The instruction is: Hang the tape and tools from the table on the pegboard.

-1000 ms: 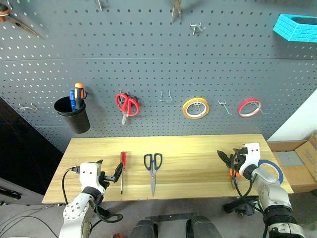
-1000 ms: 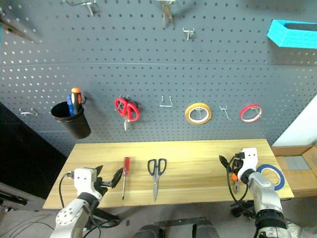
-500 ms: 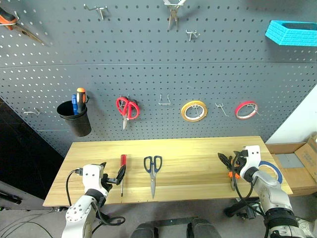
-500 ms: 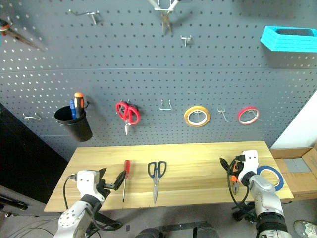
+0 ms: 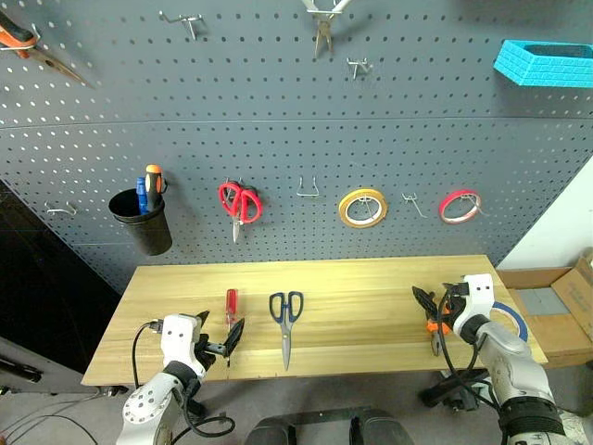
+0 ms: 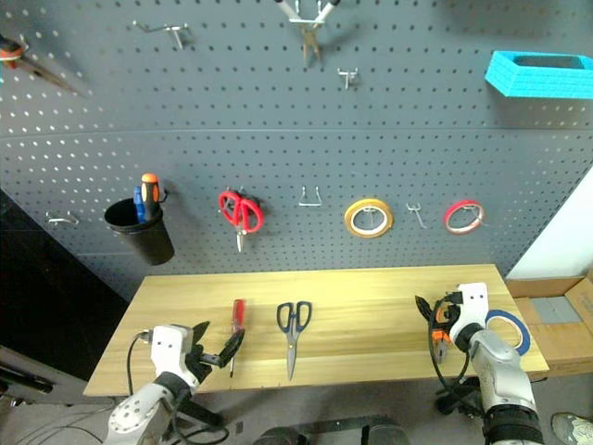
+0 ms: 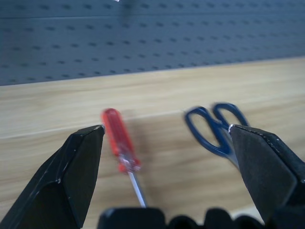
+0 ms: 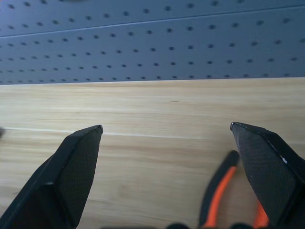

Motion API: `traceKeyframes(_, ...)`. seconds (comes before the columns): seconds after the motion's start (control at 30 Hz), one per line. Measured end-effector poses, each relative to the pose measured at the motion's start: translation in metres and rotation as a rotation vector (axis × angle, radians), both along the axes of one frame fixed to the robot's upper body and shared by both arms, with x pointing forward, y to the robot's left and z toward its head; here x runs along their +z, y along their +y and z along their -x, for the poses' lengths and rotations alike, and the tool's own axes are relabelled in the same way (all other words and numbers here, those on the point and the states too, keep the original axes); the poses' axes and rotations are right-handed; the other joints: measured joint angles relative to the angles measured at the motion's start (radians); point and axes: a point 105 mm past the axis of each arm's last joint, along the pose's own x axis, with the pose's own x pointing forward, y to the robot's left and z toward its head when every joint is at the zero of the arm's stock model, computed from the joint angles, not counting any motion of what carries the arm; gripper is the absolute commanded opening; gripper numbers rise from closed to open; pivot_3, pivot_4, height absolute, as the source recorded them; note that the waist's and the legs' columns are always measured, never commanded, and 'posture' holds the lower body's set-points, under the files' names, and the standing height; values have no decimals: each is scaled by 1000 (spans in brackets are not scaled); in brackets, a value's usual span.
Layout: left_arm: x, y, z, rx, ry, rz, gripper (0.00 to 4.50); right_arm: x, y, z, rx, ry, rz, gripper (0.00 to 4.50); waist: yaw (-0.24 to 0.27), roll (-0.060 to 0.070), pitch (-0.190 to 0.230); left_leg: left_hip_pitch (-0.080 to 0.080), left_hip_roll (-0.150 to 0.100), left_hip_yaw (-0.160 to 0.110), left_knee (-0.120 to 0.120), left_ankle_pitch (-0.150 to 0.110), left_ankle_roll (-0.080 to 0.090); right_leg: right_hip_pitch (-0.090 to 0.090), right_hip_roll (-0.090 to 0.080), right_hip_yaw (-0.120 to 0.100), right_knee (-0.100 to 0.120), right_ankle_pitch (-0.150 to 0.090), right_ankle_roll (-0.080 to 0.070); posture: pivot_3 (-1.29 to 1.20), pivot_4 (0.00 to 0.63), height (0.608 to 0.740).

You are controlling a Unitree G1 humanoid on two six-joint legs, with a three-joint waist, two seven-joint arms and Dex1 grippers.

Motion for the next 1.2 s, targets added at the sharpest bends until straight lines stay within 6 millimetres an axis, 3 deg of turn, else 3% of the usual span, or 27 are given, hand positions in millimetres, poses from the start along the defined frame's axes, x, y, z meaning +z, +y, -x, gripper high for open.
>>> traceKeyframes(0.17, 14, -30, 9, -219, 30, -13, 4487, 5, -29, 1, -138, 13, 74, 4500, 2, 5, 29, -1, 0, 0, 0, 0, 0, 0, -1, 0, -1, 0, 0, -74, 168, 740)
traceKeyframes(0.33, 17, -65, 20, -382, 73, 8, 4487, -7, -65, 14, -264, 182, 198, 4500, 0, 4, 62, -3, 0, -1, -1, 0, 0, -1, -1, -1, -1, 1, -6, -85, 221, 740)
traceKeyframes(0.5, 13, -68, 33, -380, 111, 18, 4487, -7, -85, 24, -302, 308, 234, 4500, -6, 1, 100, -4, 2, -1, -1, -1, 1, -3, 0, -2, 0, -3, -5, -77, 257, 740)
traceKeyframes(0.73, 24, -78, 43, -440, 111, 37, 4487, 9, -93, 13, -263, 356, 242, 4500, 0, -2, 145, -12, 2, -2, -1, -1, 1, -10, -1, -3, -1, -3, -4, -48, 309, 740)
traceKeyframes(0.8, 33, -88, 37, -488, 72, 40, 4487, 9, -92, 11, -246, 372, 234, 4500, 5, -2, 149, -22, 1, -4, 1, 0, 1, -19, -1, -4, 0, 0, -8, -44, 323, 740)
traceKeyframes(1.0, 69, -132, 22, -719, -73, 33, 4487, 3, -86, 15, -219, 430, 202, 4500, 2, -2, 173, -25, 0, -4, 0, -2, 3, -20, -1, -4, -1, 1, -8, -53, 337, 740)
traceKeyframes(1.2, 79, -167, 22, -878, -112, 53, 4487, 9, -94, 10, -304, 436, 247, 4500, -4, -3, 188, -25, 0, -4, -1, -2, 4, -22, -1, -4, 0, 1, -8, -62, 340, 740)
